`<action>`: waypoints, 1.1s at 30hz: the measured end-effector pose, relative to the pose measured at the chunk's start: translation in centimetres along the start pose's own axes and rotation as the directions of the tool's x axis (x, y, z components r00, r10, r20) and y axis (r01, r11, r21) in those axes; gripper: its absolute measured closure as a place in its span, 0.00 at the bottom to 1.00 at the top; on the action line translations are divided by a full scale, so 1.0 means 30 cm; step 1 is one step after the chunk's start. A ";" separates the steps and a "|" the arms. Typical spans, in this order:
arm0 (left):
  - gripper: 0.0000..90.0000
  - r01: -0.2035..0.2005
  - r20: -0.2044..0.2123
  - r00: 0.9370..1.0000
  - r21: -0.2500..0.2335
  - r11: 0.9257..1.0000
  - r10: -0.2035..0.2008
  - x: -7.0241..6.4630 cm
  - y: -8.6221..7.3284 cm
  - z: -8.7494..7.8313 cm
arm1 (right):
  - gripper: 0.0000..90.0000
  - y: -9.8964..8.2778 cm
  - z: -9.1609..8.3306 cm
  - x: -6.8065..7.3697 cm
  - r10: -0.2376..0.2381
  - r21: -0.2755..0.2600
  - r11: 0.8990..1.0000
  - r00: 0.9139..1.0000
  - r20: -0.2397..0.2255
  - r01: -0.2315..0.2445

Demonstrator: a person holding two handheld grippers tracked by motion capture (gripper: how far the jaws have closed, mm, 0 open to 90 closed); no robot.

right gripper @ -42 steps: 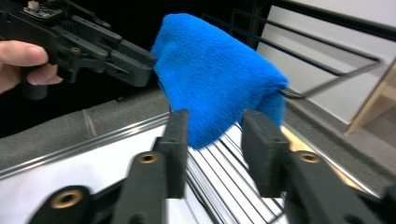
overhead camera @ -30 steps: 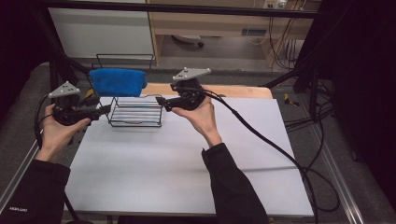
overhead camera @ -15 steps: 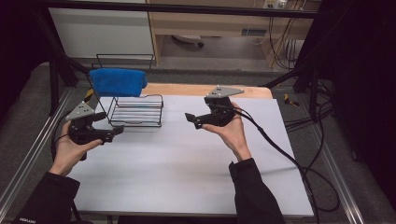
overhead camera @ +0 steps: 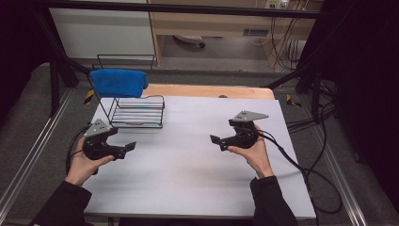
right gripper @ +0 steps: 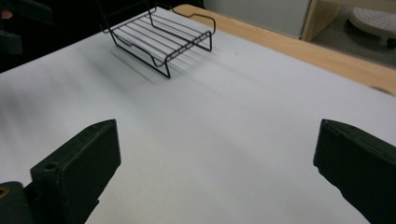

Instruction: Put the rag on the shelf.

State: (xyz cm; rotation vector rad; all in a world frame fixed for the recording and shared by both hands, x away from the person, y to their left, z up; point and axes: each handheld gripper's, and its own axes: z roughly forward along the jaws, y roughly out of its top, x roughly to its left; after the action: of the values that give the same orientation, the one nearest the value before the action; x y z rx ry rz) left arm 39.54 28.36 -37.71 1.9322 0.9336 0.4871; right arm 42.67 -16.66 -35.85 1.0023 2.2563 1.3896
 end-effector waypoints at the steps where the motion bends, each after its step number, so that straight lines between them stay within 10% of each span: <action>1: 0.07 -0.003 0.005 1.000 0.005 1.000 0.003 -0.005 -0.010 0.005 | 0.02 -0.020 -0.007 -0.006 0.005 0.003 1.000 1.000 -0.002 -0.005; 13: 0.08 -0.024 0.029 0.999 0.062 0.998 0.022 -0.046 -0.135 0.049 | 0.01 -0.239 -0.102 -0.081 0.103 0.030 0.994 0.994 0.029 -0.104; 33: 0.08 -0.049 0.050 0.998 0.100 0.994 0.044 -0.075 -0.220 0.059 | 0.01 -0.421 -0.173 -0.102 0.104 0.083 0.991 0.994 0.019 -0.106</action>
State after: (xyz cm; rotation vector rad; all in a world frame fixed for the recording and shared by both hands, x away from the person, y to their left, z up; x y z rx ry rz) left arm 36.53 27.63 -44.20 2.0525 0.8991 0.4258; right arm 36.76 -25.81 -44.62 1.1702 2.2982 1.3335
